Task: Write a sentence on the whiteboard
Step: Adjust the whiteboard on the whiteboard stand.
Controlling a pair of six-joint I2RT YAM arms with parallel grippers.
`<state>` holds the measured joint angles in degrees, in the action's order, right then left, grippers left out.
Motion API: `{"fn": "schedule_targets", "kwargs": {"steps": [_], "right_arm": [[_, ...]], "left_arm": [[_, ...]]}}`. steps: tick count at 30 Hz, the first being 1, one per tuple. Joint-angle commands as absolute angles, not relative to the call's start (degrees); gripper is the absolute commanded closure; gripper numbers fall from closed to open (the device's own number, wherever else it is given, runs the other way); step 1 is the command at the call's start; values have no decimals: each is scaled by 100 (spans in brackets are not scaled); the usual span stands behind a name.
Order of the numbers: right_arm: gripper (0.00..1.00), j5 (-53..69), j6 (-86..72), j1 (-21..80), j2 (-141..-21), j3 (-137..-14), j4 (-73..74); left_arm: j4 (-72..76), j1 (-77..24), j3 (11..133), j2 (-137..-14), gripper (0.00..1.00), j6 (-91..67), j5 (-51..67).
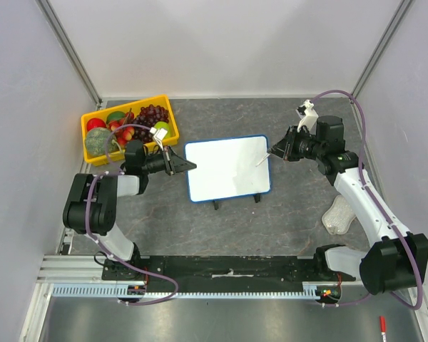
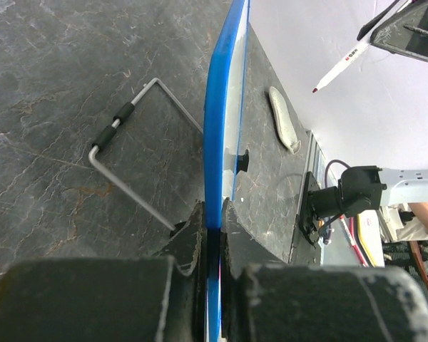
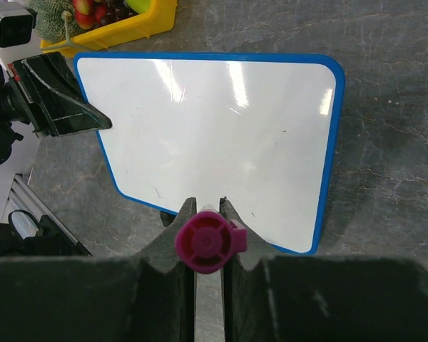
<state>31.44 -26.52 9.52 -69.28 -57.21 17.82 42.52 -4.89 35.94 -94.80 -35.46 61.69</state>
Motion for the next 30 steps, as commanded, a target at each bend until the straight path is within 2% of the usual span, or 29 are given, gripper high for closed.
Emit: {"fn": "schedule_targets", "kwargs": {"steps": [1, 11, 21, 24, 27, 30], "right_arm": [[100, 3199, -2672, 940, -6917, -5941, 1652], [100, 3199, -2681, 932, -6873, -5880, 1661], [100, 3190, -2689, 940, -6820, -5836, 1644], [100, 3182, -2698, 932, -6811, -5827, 1644], [100, 3199, -2716, 940, -6794, -5818, 1635], [100, 3199, -2707, 940, -6785, -5810, 1626]], "left_arm": [[5061, -527, 3533, -9729, 98, -3585, 6266], [5344, -703, 3446, -10090, 98, -3507, 6548], [4361, -747, 3331, -9765, 97, -2813, 6364], [4009, -738, 3314, -9581, 89, -2620, 6127], [3719, -738, 3296, -9387, 70, -2453, 5863], [3472, -738, 3243, -9194, 57, -2303, 5547]]}}
